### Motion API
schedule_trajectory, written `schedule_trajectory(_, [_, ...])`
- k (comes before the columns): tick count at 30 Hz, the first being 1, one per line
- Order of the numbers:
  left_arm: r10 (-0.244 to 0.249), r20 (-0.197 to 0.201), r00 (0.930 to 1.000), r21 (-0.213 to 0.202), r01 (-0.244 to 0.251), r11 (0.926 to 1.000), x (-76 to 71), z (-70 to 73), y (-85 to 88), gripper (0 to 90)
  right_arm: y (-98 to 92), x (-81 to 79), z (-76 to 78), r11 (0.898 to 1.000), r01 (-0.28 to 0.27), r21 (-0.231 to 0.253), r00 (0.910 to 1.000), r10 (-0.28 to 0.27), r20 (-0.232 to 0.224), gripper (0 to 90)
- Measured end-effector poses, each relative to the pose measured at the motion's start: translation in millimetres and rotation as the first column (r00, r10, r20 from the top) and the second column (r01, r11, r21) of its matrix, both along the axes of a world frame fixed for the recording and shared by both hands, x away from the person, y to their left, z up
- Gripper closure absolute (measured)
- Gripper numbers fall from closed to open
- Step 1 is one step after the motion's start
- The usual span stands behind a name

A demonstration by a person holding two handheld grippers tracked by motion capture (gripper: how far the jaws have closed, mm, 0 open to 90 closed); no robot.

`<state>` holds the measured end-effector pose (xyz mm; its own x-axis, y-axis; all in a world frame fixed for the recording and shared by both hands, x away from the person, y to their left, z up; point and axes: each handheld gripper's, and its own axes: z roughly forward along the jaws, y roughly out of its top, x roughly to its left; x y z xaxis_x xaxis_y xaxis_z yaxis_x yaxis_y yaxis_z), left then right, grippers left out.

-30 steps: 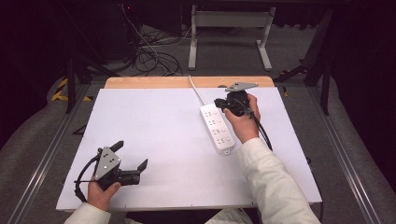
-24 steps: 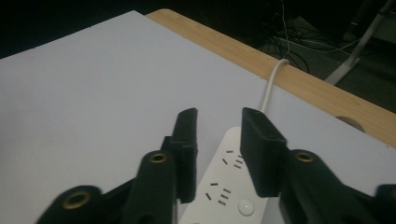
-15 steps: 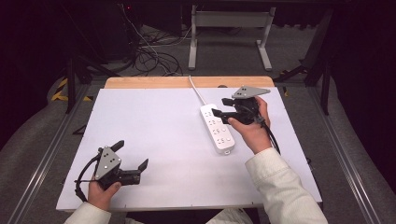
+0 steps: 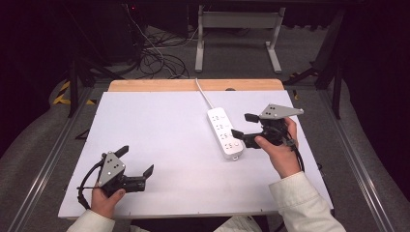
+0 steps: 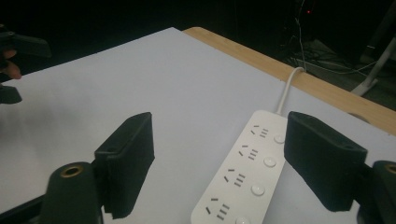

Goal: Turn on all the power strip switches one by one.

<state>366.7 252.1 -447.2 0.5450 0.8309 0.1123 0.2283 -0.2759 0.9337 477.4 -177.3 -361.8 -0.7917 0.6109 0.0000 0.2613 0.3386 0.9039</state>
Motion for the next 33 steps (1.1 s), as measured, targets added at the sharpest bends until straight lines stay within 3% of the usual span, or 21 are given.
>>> schedule_trajectory(9, [-0.011, 0.0, 0.9999, -0.005, 0.011, 0.9999, -1.1, 1.2, 0.5, 0.3, -18.1, -22.4, -19.8, 0.999, -0.015, 0.03, 0.9996, 0.016, -0.022, 21.4])
schedule_trajectory(21, [-0.021, 0.0, 0.9998, -0.019, 0.021, 0.9996, -2.2, 1.1, 0.2, 0.3, -28.7, -43.5, -54.4, 0.999, -0.037, 0.015, 0.9987, 0.037, -0.034, 18.1])
schedule_trajectory(24, [-0.026, 0.001, 0.9997, -0.016, 0.026, 0.9995, -2.7, 1.4, 0.0, 0.3, -33.7, -47.4, -65.7, 0.999, -0.024, 0.032, 0.9986, 0.026, -0.045, 18.3])
schedule_trajectory(29, [-0.034, -0.001, 0.9994, -0.014, 0.034, 0.9993, -3.7, 0.9, -0.1, 0.5, -43.9, -54.5, -90.3, 1.0, -0.007, 0.017, 0.9978, 0.008, -0.065, 21.1])
schedule_trajectory(33, [-0.039, -0.002, 0.9992, -0.017, 0.039, 0.9991, -5.8, 0.6, 0.7, 0.4, -49.8, -60.9, -104.8, 1.0, 0.001, 0.001, 0.999, -0.001, -0.046, 20.9])
